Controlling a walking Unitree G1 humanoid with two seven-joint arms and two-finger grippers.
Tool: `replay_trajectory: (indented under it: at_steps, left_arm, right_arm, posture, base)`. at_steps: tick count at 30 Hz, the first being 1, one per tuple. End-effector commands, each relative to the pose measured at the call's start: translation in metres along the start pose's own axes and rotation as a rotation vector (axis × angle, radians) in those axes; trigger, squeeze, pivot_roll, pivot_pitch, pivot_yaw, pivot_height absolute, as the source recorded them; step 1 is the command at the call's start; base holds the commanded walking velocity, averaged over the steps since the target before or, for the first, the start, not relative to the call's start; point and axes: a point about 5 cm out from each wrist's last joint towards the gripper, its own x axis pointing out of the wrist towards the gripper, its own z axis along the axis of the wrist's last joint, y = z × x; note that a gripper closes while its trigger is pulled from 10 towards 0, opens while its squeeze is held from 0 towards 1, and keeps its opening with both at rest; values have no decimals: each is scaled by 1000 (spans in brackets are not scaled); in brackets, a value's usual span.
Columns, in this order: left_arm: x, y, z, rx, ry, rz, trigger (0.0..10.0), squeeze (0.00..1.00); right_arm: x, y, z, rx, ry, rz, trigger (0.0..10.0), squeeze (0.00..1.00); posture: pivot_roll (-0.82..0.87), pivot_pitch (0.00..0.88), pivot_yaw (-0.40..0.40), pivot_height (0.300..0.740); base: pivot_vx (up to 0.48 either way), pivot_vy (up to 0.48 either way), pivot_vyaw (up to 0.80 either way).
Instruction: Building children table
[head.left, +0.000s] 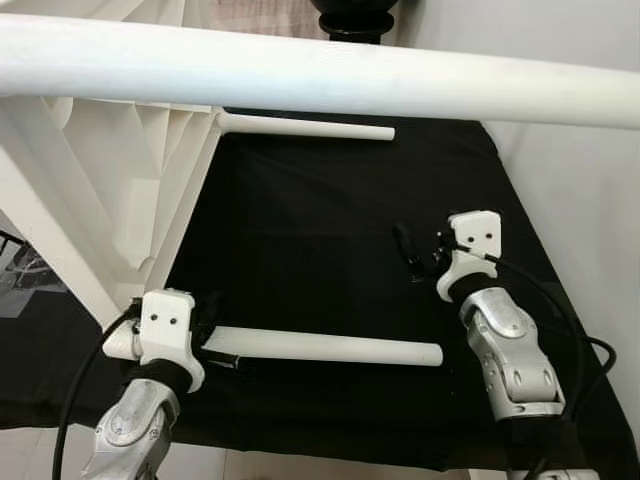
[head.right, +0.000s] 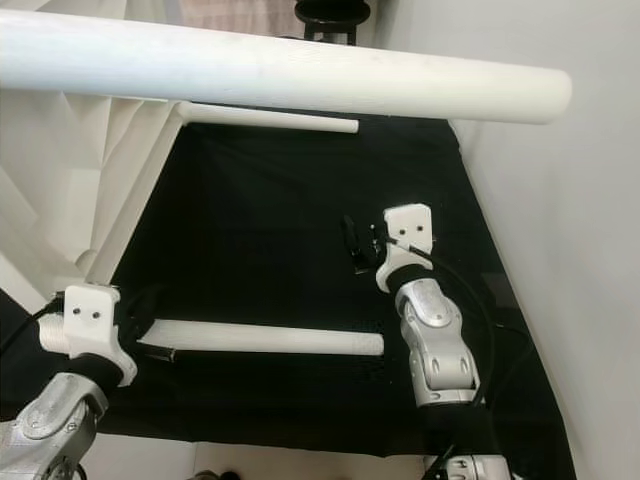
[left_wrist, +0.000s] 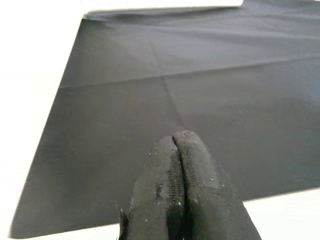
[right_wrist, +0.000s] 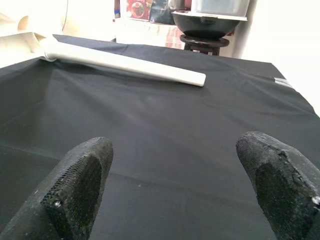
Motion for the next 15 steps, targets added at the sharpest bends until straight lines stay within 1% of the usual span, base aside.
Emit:
replay_trajectory:
  at_steps: [1, 3, 4, 6, 8, 11, 13, 14, 15]
  left_arm:
    - [-3, -7, -4, 20, 40, -64, 10000, 0]
    - [-3, -7, -4, 20, 40, -64, 10000, 0]
    - [-3, -9, -3, 39, 35, -95, 10000, 0]
    - [-3, -9, -3, 39, 35, -95, 10000, 0]
    - [-3, -12, -2, 35, 33, -129, 10000, 0]
    - [-4, -13, -2, 30, 32, -141, 10000, 0]
    - [-6, -18, 2, -12, 16, -194, 10000, 0]
    - [-6, -18, 2, -12, 16, -194, 10000, 0]
    - [-7, -22, 4, -39, 14, -241, 10000, 0]
  right_arm:
    - [-1, 1, -3, 10, 14, 4, 10000, 0]
    - [-1, 1, -3, 10, 14, 4, 10000, 0]
    - [-1, 1, -4, 8, 17, 4, 10000, 0]
    - [-1, 1, -4, 8, 17, 4, 10000, 0]
    - [-1, 1, -5, 8, 21, 3, 10000, 0]
    - [-1, 1, -5, 8, 22, 3, 10000, 0]
    - [-1, 2, -5, 8, 22, 5, 10000, 0]
    - [-1, 2, -5, 8, 22, 5, 10000, 0]
    - [-1, 2, -5, 9, 23, 4, 10000, 0]
  posture:
    - [43, 185, -31, 740]
    - [43, 185, -31, 740]
    - [45, 183, -30, 740]
    - [45, 183, -30, 740]
    - [45, 179, -30, 740]
    - [45, 178, -29, 740]
    - [47, 177, -27, 740]
    - [47, 177, -27, 740]
    - [48, 176, -28, 740]
  base:
    - [0, 476, 0]
    - [0, 476, 0]
    - [0, 476, 0]
    - [0, 476, 0]
    - [0, 478, 0]
    - [0, 480, 0]
    - [0, 0, 0]
    - [0, 0, 0]
    - [0, 0, 0]
